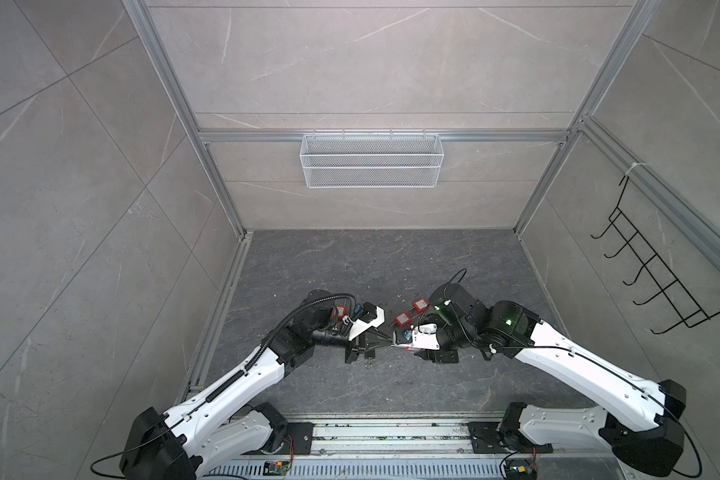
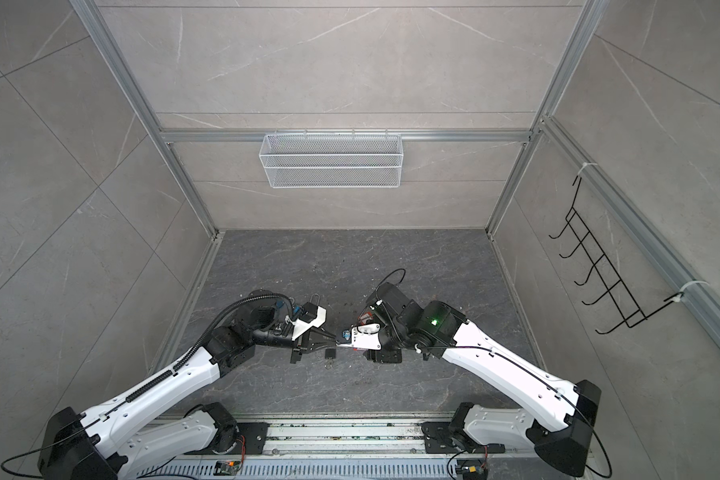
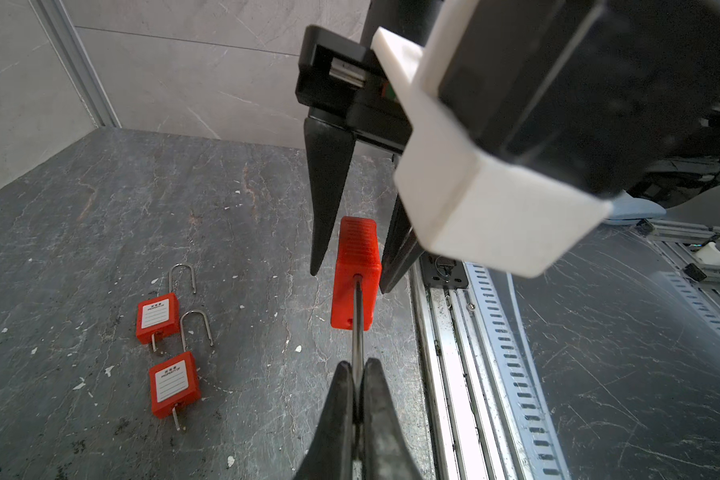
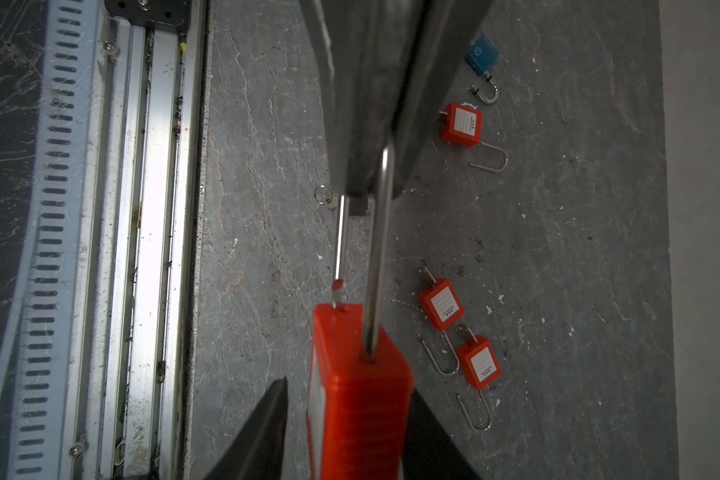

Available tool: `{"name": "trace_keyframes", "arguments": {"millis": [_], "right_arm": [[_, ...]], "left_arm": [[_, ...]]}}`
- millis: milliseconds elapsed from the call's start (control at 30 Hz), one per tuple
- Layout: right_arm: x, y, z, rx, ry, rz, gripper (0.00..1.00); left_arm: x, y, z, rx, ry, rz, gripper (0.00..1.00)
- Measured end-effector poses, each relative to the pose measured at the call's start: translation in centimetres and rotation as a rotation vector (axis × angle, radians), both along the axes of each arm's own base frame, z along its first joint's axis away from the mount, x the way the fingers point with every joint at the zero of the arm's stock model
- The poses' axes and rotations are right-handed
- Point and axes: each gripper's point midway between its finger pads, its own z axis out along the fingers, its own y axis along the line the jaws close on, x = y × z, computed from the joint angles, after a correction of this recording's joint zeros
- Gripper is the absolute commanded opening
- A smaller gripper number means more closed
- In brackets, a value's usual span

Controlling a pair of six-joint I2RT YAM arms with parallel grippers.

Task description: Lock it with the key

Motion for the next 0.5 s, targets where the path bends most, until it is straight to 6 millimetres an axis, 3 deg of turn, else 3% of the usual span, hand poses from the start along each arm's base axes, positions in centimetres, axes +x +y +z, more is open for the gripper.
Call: {"name": "trace_keyframes", "arguments": {"millis": [500], "right_arm": [[-0.50,0.02,-0.10,-0.008,0.095,-0.008,0.13]], "left_arm": [[-0.59,-0.01,0.19,-0.007,-0.009,-0.013,0.00]]}}
